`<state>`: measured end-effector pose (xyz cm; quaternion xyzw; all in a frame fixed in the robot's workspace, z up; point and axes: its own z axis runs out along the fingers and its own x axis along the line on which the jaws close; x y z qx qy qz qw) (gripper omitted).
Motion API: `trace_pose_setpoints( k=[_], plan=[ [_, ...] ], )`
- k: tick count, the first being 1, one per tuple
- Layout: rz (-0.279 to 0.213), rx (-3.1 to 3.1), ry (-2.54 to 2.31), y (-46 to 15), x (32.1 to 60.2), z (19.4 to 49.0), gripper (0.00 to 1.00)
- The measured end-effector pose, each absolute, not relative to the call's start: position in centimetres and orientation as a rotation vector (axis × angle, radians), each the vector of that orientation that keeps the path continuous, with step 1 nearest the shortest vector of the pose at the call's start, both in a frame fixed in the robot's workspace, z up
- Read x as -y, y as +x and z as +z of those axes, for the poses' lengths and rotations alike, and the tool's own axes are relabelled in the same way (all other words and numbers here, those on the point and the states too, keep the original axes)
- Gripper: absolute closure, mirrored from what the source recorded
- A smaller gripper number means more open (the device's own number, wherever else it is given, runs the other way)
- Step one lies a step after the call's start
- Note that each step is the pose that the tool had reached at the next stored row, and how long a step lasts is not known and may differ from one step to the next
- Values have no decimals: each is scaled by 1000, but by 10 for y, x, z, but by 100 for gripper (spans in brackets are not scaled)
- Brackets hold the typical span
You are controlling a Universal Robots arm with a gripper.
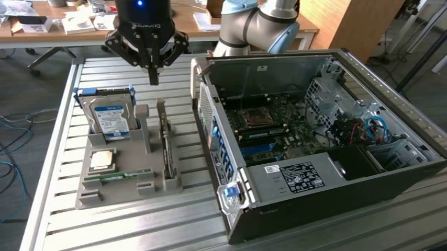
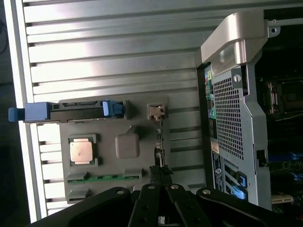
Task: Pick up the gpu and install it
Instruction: 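Reach for the gpu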
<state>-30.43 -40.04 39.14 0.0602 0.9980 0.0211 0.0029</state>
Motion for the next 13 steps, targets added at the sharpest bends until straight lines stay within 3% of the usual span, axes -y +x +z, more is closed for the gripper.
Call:
trace_pose_setpoints(
  k=[13],
  plan=[
    [66, -3129, 189, -304, 406, 391, 89]
  ],
)
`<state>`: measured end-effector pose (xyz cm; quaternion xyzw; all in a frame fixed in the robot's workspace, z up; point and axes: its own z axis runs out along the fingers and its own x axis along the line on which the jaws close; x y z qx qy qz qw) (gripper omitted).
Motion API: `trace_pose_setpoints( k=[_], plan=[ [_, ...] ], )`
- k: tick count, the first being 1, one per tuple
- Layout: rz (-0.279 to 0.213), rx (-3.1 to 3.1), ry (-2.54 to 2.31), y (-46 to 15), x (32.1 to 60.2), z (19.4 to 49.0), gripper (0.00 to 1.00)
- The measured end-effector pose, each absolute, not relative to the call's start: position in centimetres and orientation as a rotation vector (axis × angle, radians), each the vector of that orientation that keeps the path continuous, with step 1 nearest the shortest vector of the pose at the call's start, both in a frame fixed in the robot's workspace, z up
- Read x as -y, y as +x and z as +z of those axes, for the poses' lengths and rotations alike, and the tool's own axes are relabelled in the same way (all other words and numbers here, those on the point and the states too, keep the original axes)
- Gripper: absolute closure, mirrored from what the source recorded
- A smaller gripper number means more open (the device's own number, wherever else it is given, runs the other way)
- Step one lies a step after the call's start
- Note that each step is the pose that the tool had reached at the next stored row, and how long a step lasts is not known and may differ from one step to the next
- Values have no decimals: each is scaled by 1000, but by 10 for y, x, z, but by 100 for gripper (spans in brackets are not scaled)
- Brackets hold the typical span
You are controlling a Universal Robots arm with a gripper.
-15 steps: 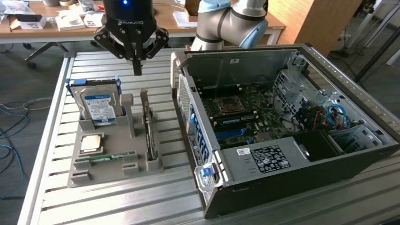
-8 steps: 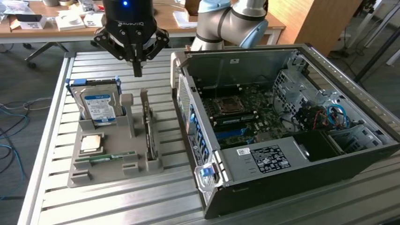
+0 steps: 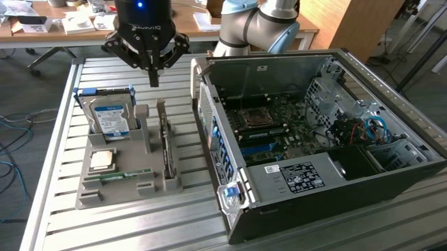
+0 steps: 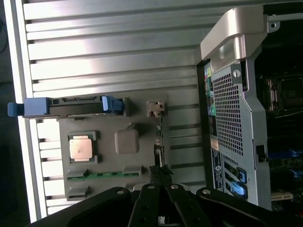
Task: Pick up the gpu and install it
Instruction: 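Reach for the gpu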
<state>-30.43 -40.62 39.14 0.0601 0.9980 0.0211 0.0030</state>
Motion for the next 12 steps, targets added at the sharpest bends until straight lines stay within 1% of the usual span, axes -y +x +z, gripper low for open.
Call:
trace_pose_setpoints(
  k=[12],
  plan=[
    [66, -3129, 189, -306, 422, 391, 89]
  ],
)
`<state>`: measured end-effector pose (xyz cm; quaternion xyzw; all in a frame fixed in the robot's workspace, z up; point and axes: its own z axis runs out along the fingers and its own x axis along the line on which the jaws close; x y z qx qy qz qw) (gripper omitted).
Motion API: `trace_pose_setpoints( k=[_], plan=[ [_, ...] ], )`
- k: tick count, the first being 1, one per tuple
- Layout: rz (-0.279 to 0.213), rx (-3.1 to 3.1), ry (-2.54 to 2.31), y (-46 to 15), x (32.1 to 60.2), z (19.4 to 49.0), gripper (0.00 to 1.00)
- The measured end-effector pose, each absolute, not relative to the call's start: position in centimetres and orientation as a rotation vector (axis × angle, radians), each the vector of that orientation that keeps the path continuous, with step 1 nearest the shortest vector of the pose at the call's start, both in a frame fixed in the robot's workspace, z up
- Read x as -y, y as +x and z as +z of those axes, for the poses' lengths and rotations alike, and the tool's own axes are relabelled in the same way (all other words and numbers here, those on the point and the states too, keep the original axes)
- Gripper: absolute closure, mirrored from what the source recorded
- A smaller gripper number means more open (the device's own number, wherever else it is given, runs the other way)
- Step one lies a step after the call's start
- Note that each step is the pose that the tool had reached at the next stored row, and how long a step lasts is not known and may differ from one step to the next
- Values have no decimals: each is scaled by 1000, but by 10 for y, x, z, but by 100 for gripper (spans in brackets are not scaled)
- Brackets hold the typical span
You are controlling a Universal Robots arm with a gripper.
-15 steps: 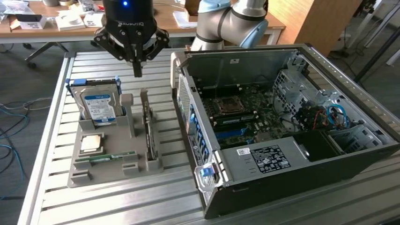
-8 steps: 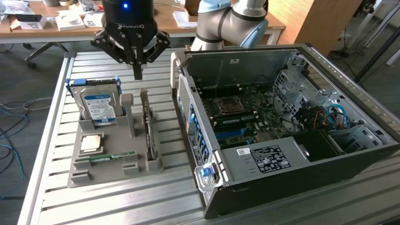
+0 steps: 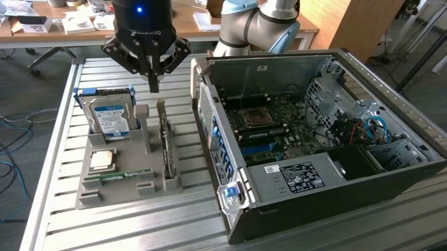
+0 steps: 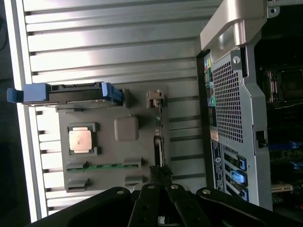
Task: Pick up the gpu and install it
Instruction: 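Reach for the gpu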
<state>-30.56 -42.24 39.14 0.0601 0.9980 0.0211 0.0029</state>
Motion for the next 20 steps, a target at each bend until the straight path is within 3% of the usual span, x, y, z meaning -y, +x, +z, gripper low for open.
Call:
trace_pose_setpoints(
  k=[20],
  plan=[
    [66, -3129, 189, -307, 431, 391, 89]
  ],
)
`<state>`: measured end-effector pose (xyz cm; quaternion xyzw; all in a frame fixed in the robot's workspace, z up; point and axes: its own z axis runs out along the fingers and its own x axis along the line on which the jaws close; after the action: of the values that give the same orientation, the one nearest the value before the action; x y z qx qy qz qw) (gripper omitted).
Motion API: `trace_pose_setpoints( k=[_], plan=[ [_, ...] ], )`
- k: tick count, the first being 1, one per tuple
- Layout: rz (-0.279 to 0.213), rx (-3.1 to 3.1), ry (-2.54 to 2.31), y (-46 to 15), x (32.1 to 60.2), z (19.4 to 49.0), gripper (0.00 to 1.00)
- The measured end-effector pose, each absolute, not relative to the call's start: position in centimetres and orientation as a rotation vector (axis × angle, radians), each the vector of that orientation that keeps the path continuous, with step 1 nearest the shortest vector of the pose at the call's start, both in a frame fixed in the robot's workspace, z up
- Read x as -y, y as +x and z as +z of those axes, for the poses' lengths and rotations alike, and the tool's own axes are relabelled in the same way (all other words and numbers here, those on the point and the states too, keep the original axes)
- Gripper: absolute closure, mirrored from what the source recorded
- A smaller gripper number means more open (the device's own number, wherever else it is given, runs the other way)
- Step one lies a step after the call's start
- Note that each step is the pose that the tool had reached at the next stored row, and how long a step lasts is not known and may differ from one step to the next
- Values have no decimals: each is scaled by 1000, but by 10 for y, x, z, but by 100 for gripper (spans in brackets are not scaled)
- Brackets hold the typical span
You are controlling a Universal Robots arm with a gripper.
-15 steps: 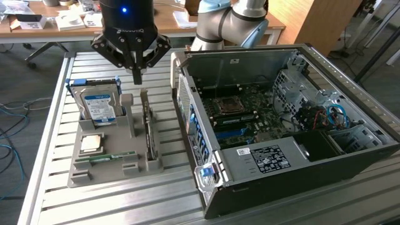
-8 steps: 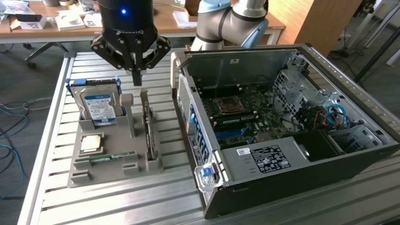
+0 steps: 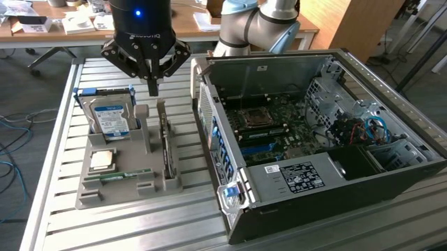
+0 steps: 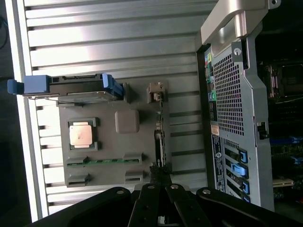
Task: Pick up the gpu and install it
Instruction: 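Reach for the gpu, then pick up the gpu and move the gpu toward the slot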
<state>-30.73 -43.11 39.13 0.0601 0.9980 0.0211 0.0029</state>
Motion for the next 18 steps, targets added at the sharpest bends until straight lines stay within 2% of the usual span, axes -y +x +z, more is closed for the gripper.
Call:
trace_pose_setpoints(
  k=[14, 16, 17, 18],
  plan=[
    [66, -3129, 189, -307, 431, 391, 89],
    [66, -3129, 189, -307, 431, 391, 77],
    [66, -3129, 189, -307, 431, 391, 77],
    [66, -3129, 189, -307, 431, 391, 71]
  ],
)
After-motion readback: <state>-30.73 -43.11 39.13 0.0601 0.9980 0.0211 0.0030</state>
